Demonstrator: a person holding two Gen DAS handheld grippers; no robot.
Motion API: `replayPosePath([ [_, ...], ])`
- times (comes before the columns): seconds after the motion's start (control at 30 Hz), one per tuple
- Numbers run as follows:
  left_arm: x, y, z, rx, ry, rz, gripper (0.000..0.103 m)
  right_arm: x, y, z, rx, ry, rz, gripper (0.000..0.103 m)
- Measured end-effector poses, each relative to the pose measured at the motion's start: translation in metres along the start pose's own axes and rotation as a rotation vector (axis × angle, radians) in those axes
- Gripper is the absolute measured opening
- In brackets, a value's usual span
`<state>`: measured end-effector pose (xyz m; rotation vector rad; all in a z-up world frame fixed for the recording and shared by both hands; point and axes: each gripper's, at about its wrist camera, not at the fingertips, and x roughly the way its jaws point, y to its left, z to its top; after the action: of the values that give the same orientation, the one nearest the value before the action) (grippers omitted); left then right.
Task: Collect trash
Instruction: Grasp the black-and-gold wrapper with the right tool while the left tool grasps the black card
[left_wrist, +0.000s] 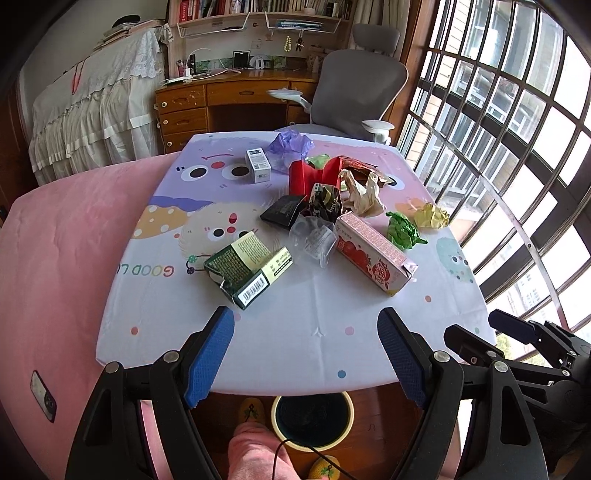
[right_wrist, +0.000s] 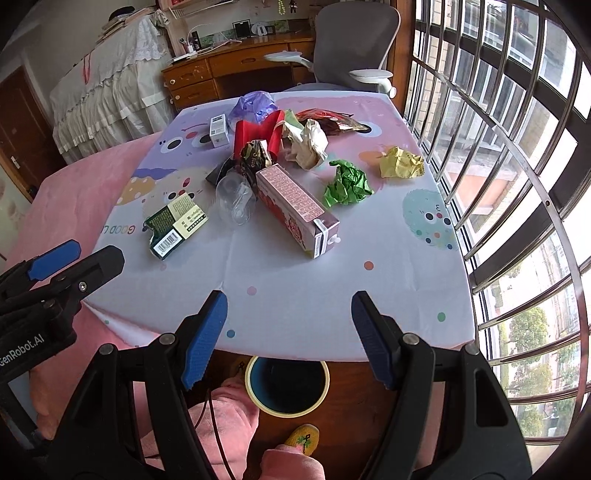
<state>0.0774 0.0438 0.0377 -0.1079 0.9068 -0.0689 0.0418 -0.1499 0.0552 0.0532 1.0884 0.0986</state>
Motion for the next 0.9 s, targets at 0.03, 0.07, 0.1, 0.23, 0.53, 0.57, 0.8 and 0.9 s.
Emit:
replayPosePath([
  [0.03,0.006,0.002,0.01,0.018,0.007,-0.007,0.082,0.005,0.001,0.008,0.01,0.0,-0.009,0.068],
  [0.07,0.012,0.005,0.02,0.039,0.013,-0.01,0.082,0.01,0.003,0.016,0.017,0.002,-0.016,0.068],
  [0.1,0.019,0.008,0.03,0.056,0.02,-0.011,0.082,0.016,0.005,0.025,0.023,0.005,-0.021,0.068],
  [0.23,0.049,0.03,0.077,0.088,0.06,-0.047,0.082,0.045,0.014,0.064,0.06,0.035,-0.004,0.068],
  [0.53,0.158,0.087,0.166,0.122,0.257,-0.105,0.082,0.15,0.046,0.153,0.063,0.092,0.029,0.066],
  [0.57,0.17,0.09,0.172,0.136,0.275,-0.106,0.082,0.163,0.05,0.159,0.053,0.098,0.02,0.064],
  [0.8,0.218,0.097,0.189,0.202,0.342,-0.145,0.082,0.235,0.063,0.19,0.034,0.162,-0.026,0.056],
  [0.9,0.231,0.094,0.191,0.221,0.367,-0.172,0.082,0.254,0.063,0.189,0.031,0.198,-0.024,0.038],
])
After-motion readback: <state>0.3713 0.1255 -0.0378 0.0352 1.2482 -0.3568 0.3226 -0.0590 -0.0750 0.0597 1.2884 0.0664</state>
